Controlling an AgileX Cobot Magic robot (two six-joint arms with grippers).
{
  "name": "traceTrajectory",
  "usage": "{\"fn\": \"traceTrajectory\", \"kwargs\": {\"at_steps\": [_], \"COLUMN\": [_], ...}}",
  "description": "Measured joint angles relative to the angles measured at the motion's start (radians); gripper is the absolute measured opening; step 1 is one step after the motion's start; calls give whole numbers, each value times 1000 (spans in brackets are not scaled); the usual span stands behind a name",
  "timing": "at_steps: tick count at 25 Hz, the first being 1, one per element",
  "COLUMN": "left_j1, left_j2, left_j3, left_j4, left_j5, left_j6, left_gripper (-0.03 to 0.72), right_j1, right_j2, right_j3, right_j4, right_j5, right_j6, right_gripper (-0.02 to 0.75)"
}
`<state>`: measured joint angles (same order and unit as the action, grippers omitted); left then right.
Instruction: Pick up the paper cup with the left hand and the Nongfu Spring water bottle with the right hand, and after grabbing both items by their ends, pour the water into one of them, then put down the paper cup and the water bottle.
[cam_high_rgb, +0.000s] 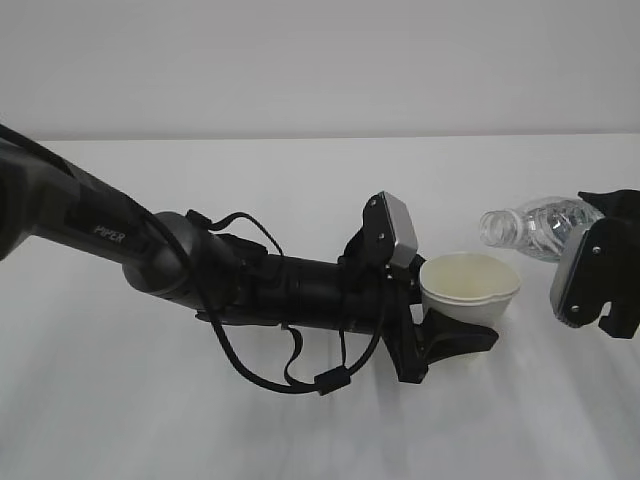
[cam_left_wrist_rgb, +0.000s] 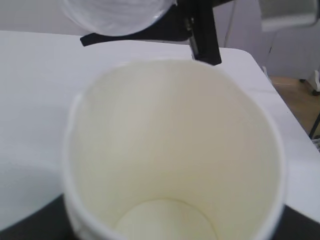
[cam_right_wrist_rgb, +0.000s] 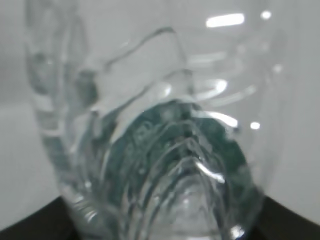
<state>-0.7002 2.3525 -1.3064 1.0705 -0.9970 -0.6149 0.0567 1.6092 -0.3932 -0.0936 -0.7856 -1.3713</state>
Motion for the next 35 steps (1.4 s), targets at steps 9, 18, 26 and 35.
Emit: {"fn": "traceTrajectory", "kwargs": {"at_steps": [9,18,26,35], "left_j1": [0,0,0,0], "left_j2": [0,0,0,0], "left_j3": [0,0,0,0], "left_j4": [-4,19,22,22], "left_j5": [17,17,17,17], "left_j6": [0,0,0,0], "left_gripper": [438,437,437,437], "right_j1": [0,0,0,0], "right_j2": [0,0,0,0], "right_j3": [2,2,2,2], "right_j4": [0,37,60,41], "right_j5": [0,0,0,0], "right_j6": [-46,-80,-99,-140], "right_gripper": [412,412,412,410]}}
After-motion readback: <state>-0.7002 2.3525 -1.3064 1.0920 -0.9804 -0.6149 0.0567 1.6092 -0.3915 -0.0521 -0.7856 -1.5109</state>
